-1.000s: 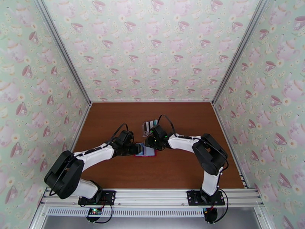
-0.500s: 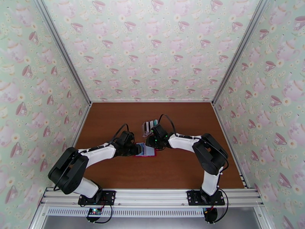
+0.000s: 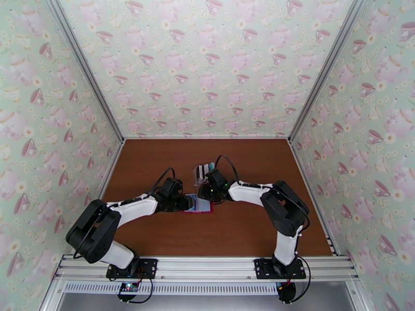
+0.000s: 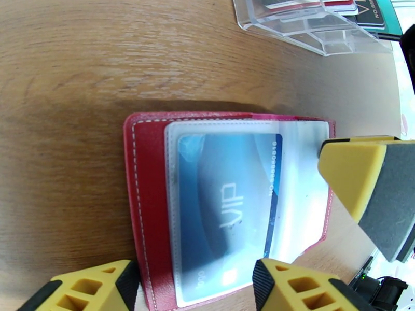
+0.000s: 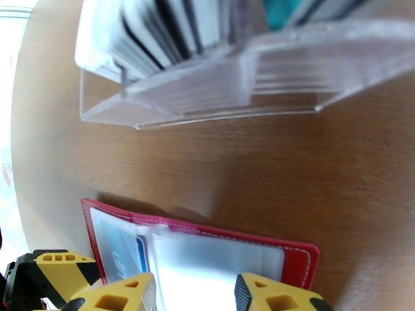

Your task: Put the credit cards into the card holder

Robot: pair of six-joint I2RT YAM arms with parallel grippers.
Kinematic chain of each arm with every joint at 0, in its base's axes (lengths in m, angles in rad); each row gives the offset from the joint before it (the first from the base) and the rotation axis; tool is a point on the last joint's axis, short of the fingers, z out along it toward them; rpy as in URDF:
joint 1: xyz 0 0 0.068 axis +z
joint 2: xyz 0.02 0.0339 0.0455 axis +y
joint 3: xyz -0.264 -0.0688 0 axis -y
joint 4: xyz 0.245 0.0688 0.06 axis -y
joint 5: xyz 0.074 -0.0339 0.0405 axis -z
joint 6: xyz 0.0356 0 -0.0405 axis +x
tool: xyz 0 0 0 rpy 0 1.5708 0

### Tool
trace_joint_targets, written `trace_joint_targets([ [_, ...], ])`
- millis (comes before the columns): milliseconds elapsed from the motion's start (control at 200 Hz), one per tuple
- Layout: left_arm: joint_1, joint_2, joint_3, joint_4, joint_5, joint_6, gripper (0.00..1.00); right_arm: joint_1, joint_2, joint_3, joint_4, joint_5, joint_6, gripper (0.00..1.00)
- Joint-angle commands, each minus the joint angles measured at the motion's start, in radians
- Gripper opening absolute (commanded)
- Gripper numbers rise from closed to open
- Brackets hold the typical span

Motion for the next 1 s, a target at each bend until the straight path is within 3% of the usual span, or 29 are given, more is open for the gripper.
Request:
trace_joint_targets([
  [0,0.001,0.037,-0.027,0.033,0.026,0.008,0.66,0.001,0.024,-0.014,0.038,-0.040,0.042,0.46],
  [506,0.001,-0.004,-0.086,0.109,0.103,0.003,0.82,0.013,0.032,-0.059,0.165,-0.127,0.143,0.46],
  [992,0.000,0.005,-0.091,0.121,0.118,-0.005,0.85,0.014,0.023,-0.176,0.433,-0.223,0.330,0.46],
])
